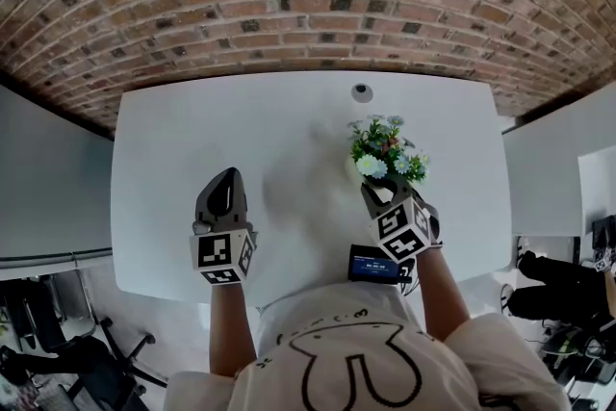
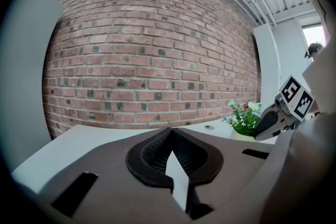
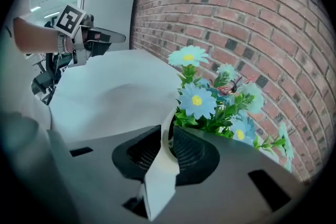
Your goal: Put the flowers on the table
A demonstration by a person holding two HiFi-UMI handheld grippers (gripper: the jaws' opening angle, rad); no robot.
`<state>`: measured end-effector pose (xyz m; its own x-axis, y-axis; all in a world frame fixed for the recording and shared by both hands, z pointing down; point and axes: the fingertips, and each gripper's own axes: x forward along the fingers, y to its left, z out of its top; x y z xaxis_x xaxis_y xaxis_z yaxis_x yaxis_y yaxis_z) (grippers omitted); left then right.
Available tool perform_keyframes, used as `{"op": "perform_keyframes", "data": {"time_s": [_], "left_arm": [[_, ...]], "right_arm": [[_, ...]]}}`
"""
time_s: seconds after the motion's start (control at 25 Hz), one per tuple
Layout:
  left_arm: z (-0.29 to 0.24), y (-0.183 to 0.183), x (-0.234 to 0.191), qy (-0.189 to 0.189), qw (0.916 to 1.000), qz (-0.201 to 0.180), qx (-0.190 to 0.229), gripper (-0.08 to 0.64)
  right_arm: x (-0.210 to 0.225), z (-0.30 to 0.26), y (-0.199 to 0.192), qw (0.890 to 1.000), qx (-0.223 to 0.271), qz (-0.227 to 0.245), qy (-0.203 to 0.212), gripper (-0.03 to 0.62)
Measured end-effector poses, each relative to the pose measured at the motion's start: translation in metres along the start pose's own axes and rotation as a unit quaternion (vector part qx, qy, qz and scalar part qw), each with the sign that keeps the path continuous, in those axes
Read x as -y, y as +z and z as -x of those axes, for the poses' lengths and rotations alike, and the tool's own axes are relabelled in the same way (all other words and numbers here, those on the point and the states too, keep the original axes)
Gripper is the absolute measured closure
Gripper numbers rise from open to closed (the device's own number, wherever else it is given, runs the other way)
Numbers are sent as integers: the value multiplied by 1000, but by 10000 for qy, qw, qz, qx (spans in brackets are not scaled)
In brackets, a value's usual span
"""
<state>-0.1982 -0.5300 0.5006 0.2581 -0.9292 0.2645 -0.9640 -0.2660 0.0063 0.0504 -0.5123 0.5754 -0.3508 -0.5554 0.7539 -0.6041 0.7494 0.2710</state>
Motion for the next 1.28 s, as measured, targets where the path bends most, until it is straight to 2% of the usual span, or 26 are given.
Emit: {"op": "perform_keyframes", "data": {"time_s": [0.36, 0.6, 0.92, 1.28], "left_arm": [[30, 4, 8, 267, 9996, 20, 120, 548], [47, 11, 6, 352, 9991, -33, 236, 548], [70, 17, 5, 269, 9988, -103, 397, 548], [117, 23, 3, 74, 9983, -111, 563, 548]], "right_arm": [[-3, 23, 6, 9995, 277, -7, 119, 540], [1, 41, 15, 9982, 481, -323, 166, 575], [-5, 69, 30, 9966, 757, -287, -139, 575], [-40, 110, 41, 9934, 939, -393, -528, 575]]}}
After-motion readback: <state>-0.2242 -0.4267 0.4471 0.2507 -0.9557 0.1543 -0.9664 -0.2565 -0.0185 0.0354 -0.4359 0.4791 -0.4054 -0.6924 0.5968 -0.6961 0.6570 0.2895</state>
